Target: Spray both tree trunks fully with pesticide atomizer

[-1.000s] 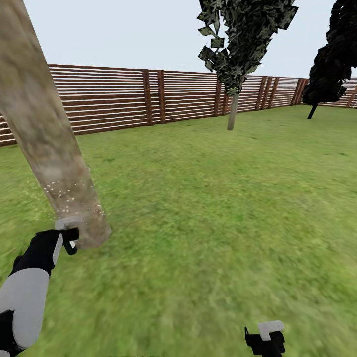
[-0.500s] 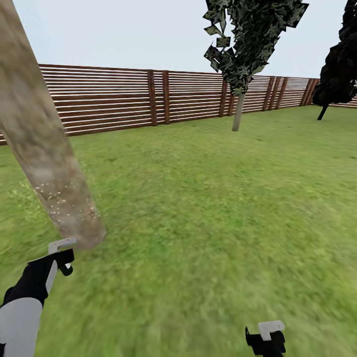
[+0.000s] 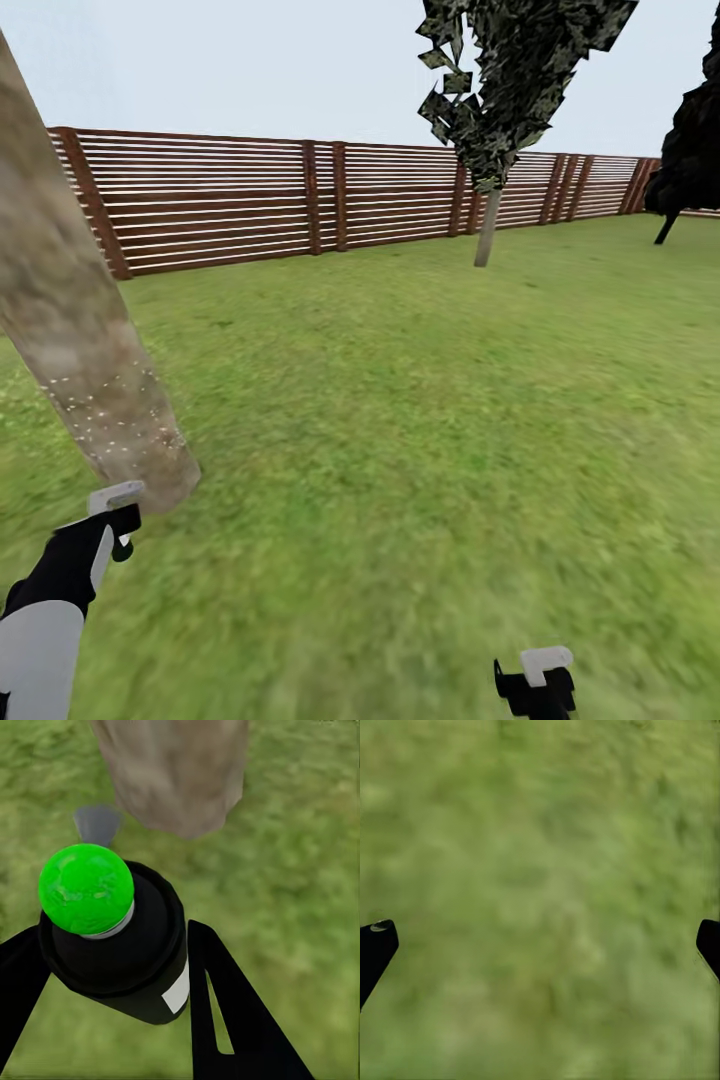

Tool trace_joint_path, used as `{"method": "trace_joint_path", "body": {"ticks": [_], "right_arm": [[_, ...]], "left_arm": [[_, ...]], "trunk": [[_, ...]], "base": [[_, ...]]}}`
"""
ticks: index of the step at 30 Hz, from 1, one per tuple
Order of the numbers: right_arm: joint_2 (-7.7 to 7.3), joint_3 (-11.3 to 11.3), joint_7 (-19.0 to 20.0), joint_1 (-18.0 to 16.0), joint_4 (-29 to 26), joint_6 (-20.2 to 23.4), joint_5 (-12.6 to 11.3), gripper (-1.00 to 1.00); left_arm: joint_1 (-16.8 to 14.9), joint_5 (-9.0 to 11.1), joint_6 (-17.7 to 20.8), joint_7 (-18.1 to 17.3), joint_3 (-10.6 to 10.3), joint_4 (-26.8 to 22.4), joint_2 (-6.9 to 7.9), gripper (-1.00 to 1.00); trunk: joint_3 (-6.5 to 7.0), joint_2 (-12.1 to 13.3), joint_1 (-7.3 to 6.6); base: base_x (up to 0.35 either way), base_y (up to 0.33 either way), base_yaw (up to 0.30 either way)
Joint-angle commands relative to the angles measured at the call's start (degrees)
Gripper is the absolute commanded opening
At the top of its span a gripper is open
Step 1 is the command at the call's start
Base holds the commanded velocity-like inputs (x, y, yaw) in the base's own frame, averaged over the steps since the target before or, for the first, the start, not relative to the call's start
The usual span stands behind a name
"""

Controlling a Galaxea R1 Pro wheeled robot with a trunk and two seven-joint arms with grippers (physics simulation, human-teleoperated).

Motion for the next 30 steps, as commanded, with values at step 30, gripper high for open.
{"method": "trace_joint_path", "body": {"ticks": [30], "right_arm": [[0.06, -0.2, -0.3, 0.0, 0.2, -0.2, 0.6, 1.0]], "left_arm": [[-0.1, -0.4, 0.3, 0.0, -0.2, 0.3, -0.3, -1.0]], "trunk": [[-0.05, 0.0, 0.01]], "base": [[0.22, -0.164, 0.153]]}}
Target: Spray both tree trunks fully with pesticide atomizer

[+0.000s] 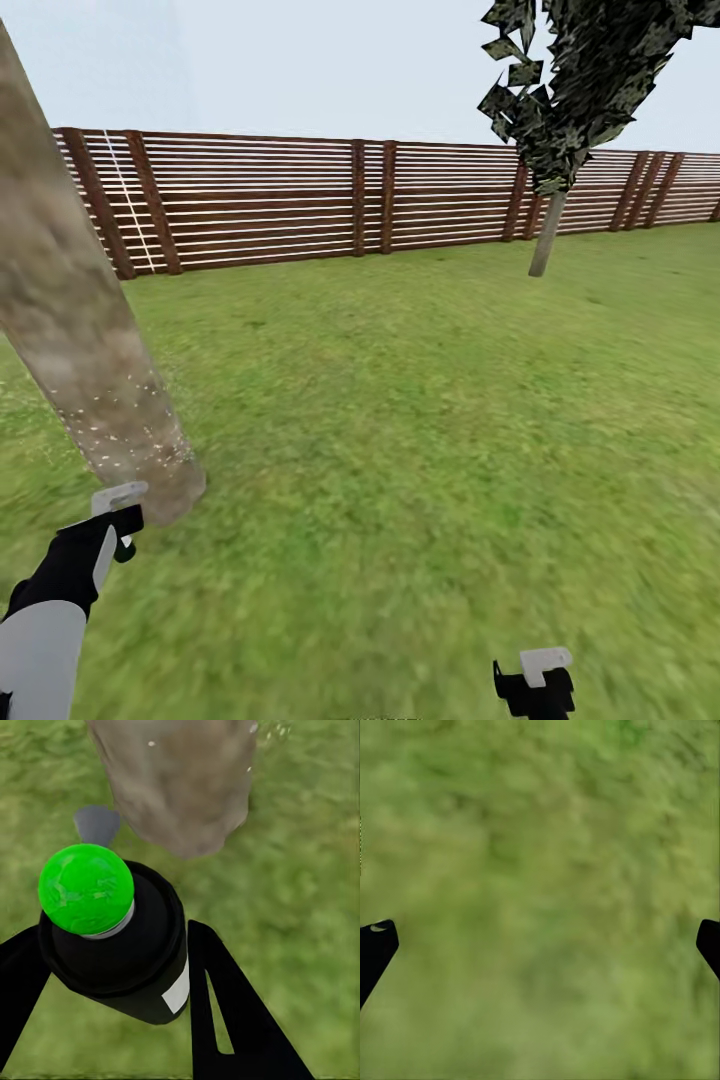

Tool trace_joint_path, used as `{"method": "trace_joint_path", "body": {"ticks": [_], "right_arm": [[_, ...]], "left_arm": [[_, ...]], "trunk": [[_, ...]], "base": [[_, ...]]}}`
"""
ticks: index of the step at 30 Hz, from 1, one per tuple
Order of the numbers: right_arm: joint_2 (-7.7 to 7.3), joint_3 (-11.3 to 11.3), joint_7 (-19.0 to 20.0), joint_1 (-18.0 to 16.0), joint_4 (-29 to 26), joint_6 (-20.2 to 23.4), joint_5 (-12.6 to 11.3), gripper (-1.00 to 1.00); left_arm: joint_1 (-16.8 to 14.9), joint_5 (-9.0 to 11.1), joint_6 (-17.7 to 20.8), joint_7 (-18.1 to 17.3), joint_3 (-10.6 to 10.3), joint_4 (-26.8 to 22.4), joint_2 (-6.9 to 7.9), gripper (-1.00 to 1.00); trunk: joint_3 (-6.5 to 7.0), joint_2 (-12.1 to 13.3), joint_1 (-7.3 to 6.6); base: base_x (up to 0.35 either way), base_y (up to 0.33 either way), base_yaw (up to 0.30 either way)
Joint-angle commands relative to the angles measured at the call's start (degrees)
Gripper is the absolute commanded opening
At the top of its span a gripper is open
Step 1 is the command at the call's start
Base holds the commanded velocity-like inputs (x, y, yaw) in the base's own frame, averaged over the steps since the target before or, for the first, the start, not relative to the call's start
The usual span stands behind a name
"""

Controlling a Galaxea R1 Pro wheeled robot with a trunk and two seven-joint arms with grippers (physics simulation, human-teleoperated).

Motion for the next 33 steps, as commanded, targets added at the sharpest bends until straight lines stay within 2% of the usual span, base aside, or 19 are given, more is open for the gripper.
{"method": "trace_joint_path", "body": {"ticks": [1, 6, 10, 17, 22, 24, 25, 26, 27, 28, 29, 30, 31, 32, 33], "right_arm": [[-0.02, -0.3, -0.3, -0.1, 0.1, -0.2, 0.6, 1.0], [-0.04, -0.3, -0.4, -0.1, 0.1, -0.2, 0.6, 1.0], [-0.07, -0.4, -0.3, -0.1, 0.1, -0.2, 0.6, 1.0], [0.06, -0.3, -0.3, -0.1, 0.1, -0.3, 0.6, 1.0], [-0.13, -0.6, -0.4, -0.1, -0.2, -0.3, 0.5, 1.0], [-0.29, -0.7, -0.3, -0.1, -0.9, -0.2, 0.5, 1.0], [-0.47, -0.6, -0.1, -0.1, -2.4, -0.2, 0.6, 1.0], [-0.41, 2.0, 0.5, -0.1, -4.7, -0.3, 1.7, 1.0], [-0.38, 7.7, 3.1, -0.2, -6.1, -0.2, 3.6, 1.0], [-0.37, 13.4, 8.1, -0.9, -7.1, -0.1, 4.7, 1.0], [-0.36, 18.7, 16.5, -2.7, -9.5, 0.0, 5.4, 1.0], [-0.36, 20.7, 22.8, -4.0, -11.4, 0.1, 5.7, 1.0], [-0.36, 22.0, 31.9, -5.6, -13.5, 0.2, 5.9, 1.0], [-0.36, 22.4, 39.2, -7.1, -14.7, 0.2, 5.9, 1.0], [-0.27, 22.8, 46.9, -8.9, -15.9, 0.7, 6.0, 1.0]], "left_arm": [[-0.1, -0.4, 0.3, -0.1, 0.1, -0.1, -0.05, -1.0], [0.2, -0.4, 0.3, -0.5, 0.2, -0.1, -0.05, -1.0], [0.2, -0.4, 0.2, -0.8, 0.2, 0.2, -0.05, -1.0], [0.2, -0.4, 0.2, -1.1, 0.1, 0.4, -1.07, -1.0], [0.2, -0.4, 0.3, -1.2, 0.2, 0.6, -1.18, -1.0], [0.3, -0.6, 0.3, -2.1, -0.1, 1.1, -0.76, -1.0], [0.3, -0.8, -0.1, -4.3, -0.2, 1.2, -0.55, -1.0], [1.4, -3.1, -2.0, -10.4, -1.3, 1.3, 0.06, -1.0], [2.4, -7.4, -4.1, -18.2, -3.8, 1.3, 1.59, -1.0], [2.7, -11.2, -5.8, -26.3, -5.6, 1.3, 3.27, -1.0], [2.9, -14.4, -7.3, -37.3, -7.1, 1.0, 5.39, -1.0], [2.9, -16.0, -8.0, -44.1, -7.8, 0.9, 6.66, -1.0], [2.7, -18.5, -8.9, -51.8, -9.4, 0.9, 8.0, -1.0], [2.5, -20.5, -9.5, -56.7, -11.1, 1.0, 8.5, -1.0], [2.4, -22.6, -10.1, -61.4, -13.8, 1.0, 8.56, -1.0]], "trunk": [[-0.05, 0.0, -0.02], [-0.05, 0.0, -0.02], [-0.05, 0.0, -0.02], [-0.05, 0.0, -0.02], [-0.05, 0.0, -0.02], [-0.05, 0.0, -0.02], [-0.05, 0.0, -0.02], [-0.05, 0.0, -0.02], [-0.05, 0.0, -0.02], [-0.05, 0.0, -0.02], [-0.05, 0.0, -0.02], [-0.05, 0.0, -0.02], [-0.05, 0.0, -0.02], [-0.05, 0.0, -0.02], [-0.05, 0.0, -0.02]], "base": [[-0.193, -0.212, 0.276], [-0.311, -0.067, 0.205], [-0.35, -0.001, 0.011], [-0.35, 0.0, 0.0], [-0.29, 0.0, 0.0], [-0.054, 0.0, 0.0], [-0.019, 0.0, 0.0], [-0.008, 0.0, 0.0], [-0.003, 0.0, 0.0], [-0.002, 0.0, 0.0], [0.0, 0.0, 0.0], [0.0, 0.0, 0.0], [0.0, 0.0, 0.0], [0.0, 0.0, 0.0], [0.0, 0.0, 0.0]]}}
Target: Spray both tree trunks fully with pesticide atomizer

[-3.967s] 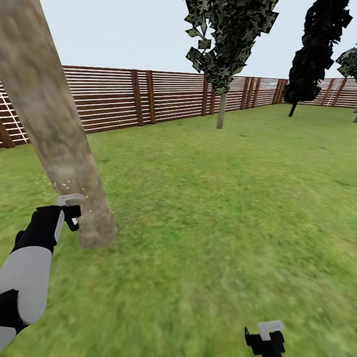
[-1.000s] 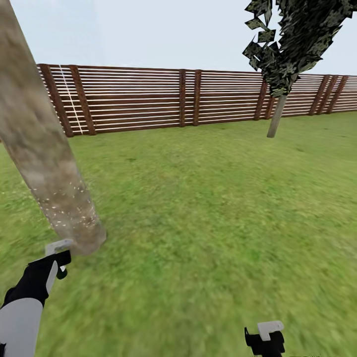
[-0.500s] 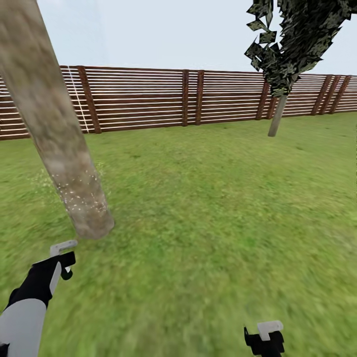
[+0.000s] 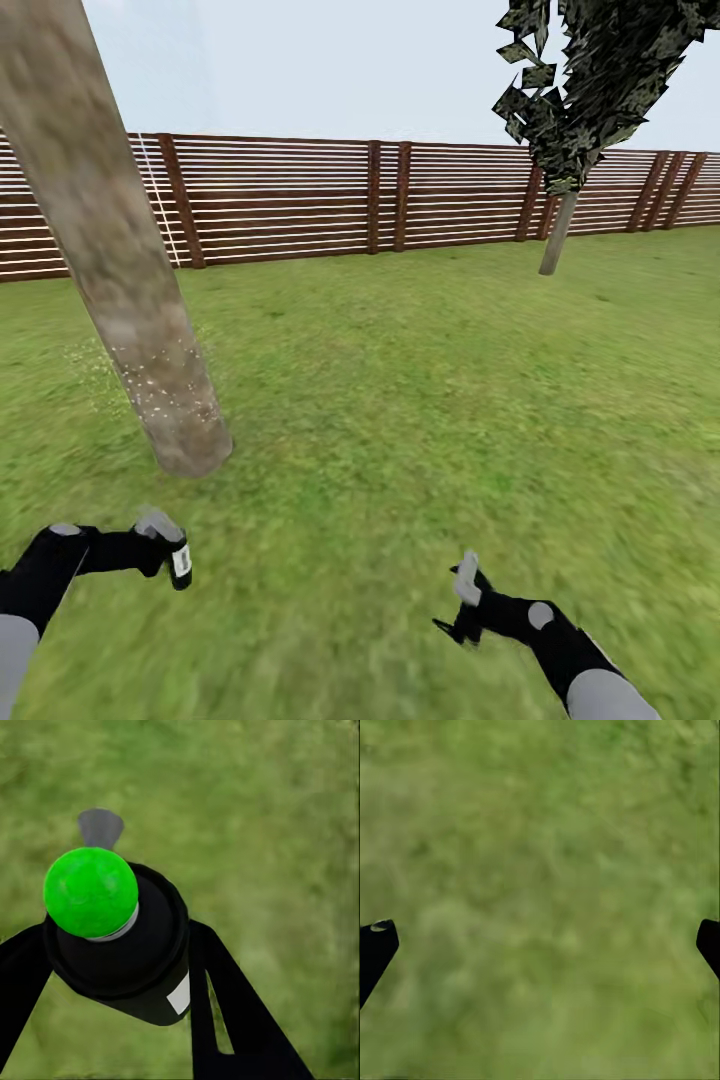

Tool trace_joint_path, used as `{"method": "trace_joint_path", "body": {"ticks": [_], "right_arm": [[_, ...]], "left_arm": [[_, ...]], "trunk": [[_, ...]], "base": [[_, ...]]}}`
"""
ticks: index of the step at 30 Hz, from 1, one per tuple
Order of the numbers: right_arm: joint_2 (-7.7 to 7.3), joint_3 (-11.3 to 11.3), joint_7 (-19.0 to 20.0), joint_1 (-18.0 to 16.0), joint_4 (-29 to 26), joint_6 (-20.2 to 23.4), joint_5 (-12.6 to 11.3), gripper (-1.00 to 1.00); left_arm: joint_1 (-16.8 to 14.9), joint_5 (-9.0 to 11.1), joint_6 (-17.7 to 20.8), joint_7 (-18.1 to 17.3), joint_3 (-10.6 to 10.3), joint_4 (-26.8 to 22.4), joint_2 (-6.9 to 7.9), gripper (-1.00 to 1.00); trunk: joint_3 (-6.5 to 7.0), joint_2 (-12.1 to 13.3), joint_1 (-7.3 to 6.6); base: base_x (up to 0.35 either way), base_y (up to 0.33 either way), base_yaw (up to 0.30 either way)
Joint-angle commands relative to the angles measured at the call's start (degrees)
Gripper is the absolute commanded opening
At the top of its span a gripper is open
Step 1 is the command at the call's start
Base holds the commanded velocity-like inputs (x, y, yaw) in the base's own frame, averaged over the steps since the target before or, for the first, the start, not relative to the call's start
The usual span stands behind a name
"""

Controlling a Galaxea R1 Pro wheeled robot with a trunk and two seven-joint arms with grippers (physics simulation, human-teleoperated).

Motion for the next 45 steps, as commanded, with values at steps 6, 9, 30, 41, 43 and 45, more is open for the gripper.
{"method": "trace_joint_path", "body": {"ticks": [6, 9, 30, 41, 43, 45], "right_arm": [[4.34, 9.2, 13.2, -3.7, -2.8, 1.5, 1.8, 1.0], [6.41, 9.5, 13.5, -3.8, -2.8, 1.6, 1.9, 1.0], [10.76, 9.6, 19.0, -6.0, -3.0, 1.6, 1.8, -1.0], [10.76, 9.6, 18.8, -6.0, -3.0, 1.6, 1.8, -1.0], [10.76, 9.6, 18.8, -6.0, -3.0, 1.6, 1.7, -1.0], [10.76, 9.6, 18.8, -6.0, -3.1, 1.6, 1.7, -1.0]], "left_arm": [[-0.1, -3.1, -0.1, -6.3, -21.3, 0.2, -3.2, -1.0], [0.0, -3.4, -0.6, -6.3, -23.6, 0.2, -4.97, -1.0], [0.5, -8.6, -10.1, 5.7, -34.8, 8.0, -18.72, -1.0], [0.6, -8.6, -10.9, 13.0, -34.8, 12.0, -24.14, -1.0], [0.6, -8.3, -14.3, 12.9, -34.8, 13.1, -24.19, -1.0], [0.6, -8.1, -17.7, 12.9, -34.6, 16.0, -24.2, -1.0]], "trunk": [[-0.06, 0.0, -0.01], [-0.06, 0.0, -0.01], [-0.06, 0.0, -0.01], [-0.06, 0.0, -0.01], [-0.06, 0.0, -0.01], [-0.06, 0.0, -0.01]], "base": [[0.0, 0.0, 0.0], [0.0, 0.0, 0.0], [0.0, 0.0, 0.0], [0.0, 0.0, 0.0], [0.0, 0.0, 0.0], [0.0, 0.0, 0.0]]}}
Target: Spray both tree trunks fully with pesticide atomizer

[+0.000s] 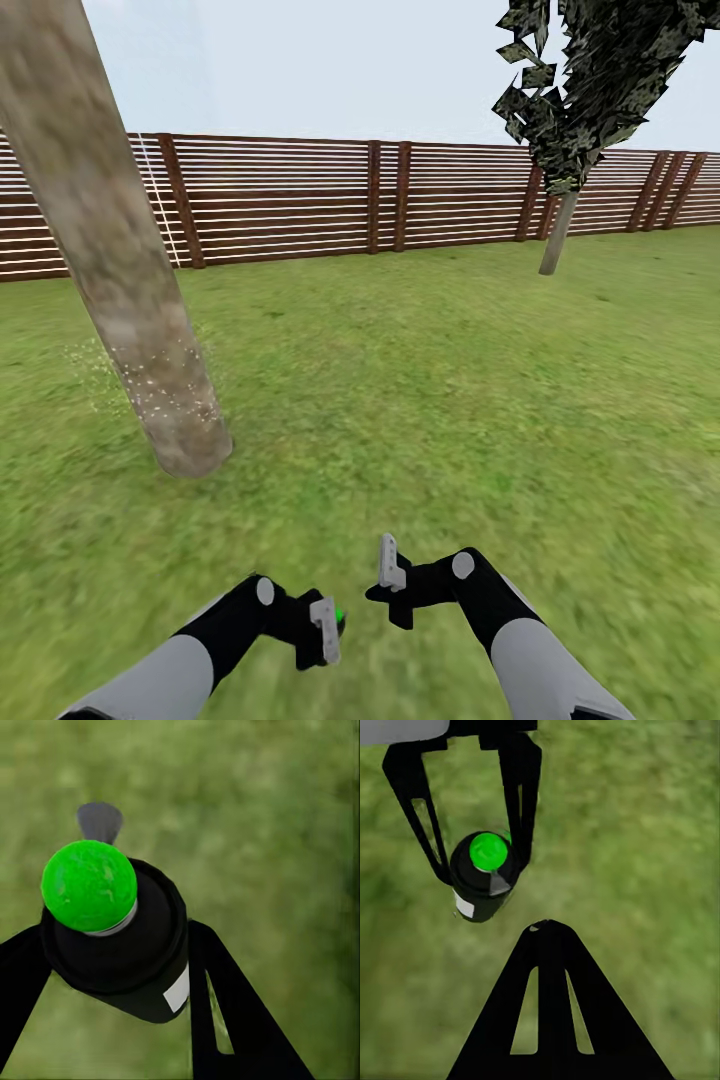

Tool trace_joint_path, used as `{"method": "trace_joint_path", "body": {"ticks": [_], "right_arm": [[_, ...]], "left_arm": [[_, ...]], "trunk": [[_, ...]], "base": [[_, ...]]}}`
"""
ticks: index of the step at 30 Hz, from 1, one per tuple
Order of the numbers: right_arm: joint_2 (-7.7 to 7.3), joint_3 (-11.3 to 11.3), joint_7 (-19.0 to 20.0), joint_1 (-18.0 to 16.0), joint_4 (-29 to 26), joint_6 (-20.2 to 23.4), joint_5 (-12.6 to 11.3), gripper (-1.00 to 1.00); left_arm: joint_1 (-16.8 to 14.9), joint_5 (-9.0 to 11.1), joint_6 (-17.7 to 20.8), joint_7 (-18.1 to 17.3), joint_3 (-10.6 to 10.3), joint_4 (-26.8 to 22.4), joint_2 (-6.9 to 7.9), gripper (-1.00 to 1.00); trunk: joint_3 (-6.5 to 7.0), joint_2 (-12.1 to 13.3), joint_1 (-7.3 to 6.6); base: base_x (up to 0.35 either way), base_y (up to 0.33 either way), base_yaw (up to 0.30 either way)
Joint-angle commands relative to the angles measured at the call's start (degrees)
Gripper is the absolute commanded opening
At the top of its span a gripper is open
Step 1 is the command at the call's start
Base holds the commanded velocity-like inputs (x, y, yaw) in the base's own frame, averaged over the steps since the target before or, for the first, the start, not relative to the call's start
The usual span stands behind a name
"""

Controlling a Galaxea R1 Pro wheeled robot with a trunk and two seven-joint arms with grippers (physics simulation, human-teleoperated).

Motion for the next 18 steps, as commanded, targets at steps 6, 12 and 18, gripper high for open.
{"method": "trace_joint_path", "body": {"ticks": [6, 12, 18], "right_arm": [[0.09, -0.5, 0.3, 0.0, 0.0, -0.3, 0.4, -1.0], [0.09, -0.5, 0.3, 0.0, 0.0, -0.3, 0.4, -1.0], [0.09, -0.5, 0.2, 0.0, 0.0, -0.3, 0.4, -1.0]], "left_arm": [[0.0, -0.2, -1.8, 0.0, 0.4, 1.1, -0.92, -1.0], [-0.1, 4.8, -1.8, 0.1, 0.6, 0.7, -0.89, -1.0], [-0.1, 7.7, -1.8, 1.9, 0.6, 0.8, -0.88, -1.0]], "trunk": [[-0.05, 0.0, -0.01], [-0.05, 0.0, -0.01], [-0.05, 0.0, -0.01]], "base": [[0.0, 0.0, 0.0], [0.0, 0.0, 0.0], [0.0, 0.0, 0.0]]}}
